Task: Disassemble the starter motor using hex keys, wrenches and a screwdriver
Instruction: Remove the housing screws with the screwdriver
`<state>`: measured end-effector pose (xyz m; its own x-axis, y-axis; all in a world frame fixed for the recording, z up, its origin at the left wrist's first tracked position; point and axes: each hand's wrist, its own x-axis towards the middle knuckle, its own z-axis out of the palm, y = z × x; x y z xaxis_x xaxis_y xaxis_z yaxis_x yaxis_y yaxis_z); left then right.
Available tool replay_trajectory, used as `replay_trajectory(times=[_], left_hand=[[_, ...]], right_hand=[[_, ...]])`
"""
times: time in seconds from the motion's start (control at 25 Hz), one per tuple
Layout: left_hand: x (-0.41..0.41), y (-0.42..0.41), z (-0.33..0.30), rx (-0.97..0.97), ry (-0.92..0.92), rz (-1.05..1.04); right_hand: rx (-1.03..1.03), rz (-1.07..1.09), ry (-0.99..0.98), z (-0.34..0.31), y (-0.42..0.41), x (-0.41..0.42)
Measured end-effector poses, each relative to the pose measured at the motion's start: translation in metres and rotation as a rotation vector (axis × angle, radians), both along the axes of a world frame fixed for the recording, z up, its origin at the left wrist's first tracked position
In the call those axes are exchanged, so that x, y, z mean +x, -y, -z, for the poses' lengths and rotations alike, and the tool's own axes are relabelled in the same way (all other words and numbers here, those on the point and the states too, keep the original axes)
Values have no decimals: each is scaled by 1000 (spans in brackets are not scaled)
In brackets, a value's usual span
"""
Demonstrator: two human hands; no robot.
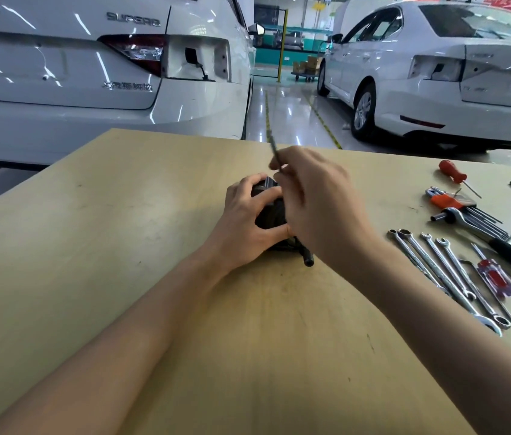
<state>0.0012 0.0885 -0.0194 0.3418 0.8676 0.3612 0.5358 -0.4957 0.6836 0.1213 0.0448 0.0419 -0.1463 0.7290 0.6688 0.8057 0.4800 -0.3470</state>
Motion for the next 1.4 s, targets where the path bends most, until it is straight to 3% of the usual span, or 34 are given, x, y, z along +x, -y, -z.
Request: replay_trajectory(times=[0.12,0.24,0.32,0.4,0.56,0.72,0.96,1.4], left_hand=[[-3,-4,2,-23,-65,-36],[-6,-7,5,-89,-24,-3],[-6,-8,5,-4,-33,9],[-6,-8,4,29,-3,27],[-5,-6,3,30,28,31],[2,-4,3,88,91,-65],[9,1,1,98,155,-88],[10,2,1,94,194,-119]], right_hand=[[-25,-18,348,6,-1,-15],[3,-93,429,19,1,-16],[110,-141,215,26,6,-7],[156,-97,-179,30,10,9],[-170,-77,-1068,32,16,38],[-378,-140,-1530,40,18,45],[-435,-161,-1657,42,16,43],[-453,-165,-1697,41,17,42]])
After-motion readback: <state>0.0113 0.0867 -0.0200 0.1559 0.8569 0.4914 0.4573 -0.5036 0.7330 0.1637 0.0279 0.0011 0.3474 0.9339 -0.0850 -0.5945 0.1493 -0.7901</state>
